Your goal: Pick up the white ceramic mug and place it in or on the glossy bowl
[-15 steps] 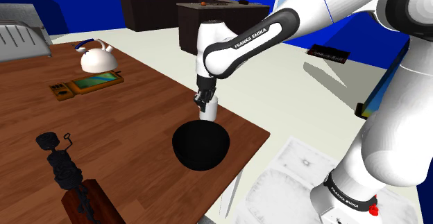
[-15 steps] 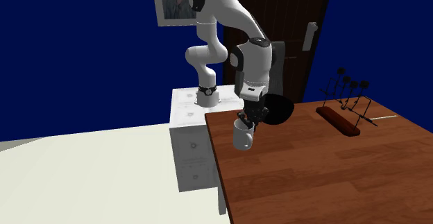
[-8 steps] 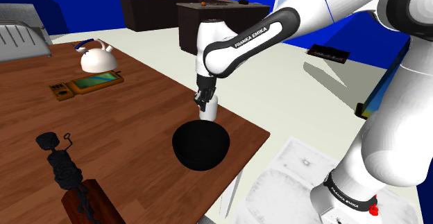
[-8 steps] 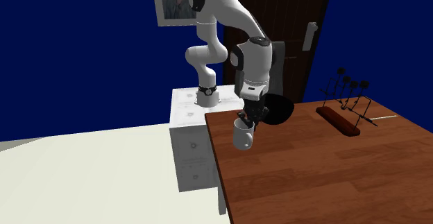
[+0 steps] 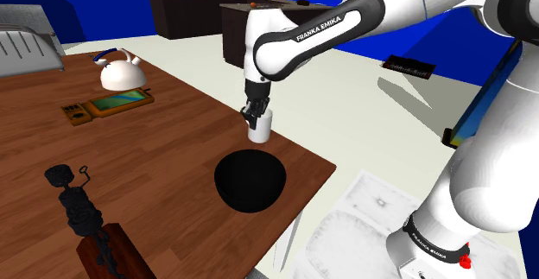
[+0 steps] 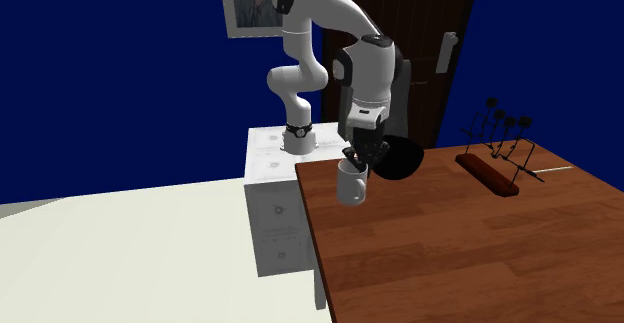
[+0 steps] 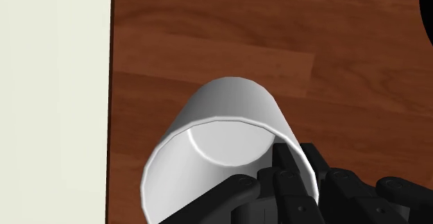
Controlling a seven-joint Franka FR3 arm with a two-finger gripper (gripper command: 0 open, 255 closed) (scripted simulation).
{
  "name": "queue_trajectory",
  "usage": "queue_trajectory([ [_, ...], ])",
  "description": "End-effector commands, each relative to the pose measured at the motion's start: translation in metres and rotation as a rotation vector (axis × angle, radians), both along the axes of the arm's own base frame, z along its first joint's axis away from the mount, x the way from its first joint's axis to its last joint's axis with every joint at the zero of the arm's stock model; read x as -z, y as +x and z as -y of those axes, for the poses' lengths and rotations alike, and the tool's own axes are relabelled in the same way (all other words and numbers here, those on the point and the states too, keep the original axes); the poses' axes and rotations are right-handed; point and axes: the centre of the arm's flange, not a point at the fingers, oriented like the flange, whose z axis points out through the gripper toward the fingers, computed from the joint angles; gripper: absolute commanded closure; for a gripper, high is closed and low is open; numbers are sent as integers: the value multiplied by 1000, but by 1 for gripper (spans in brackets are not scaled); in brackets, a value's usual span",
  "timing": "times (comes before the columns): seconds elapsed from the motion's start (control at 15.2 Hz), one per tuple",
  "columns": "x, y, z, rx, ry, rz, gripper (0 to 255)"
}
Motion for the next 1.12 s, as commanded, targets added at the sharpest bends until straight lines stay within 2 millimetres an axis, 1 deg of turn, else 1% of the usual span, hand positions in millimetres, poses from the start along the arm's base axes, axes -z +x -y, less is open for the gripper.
queue_trajectory([
  [0.0,-10,-1,0,0,0,0,255],
  [1.06,-95,-1,0,0,0,0,255],
])
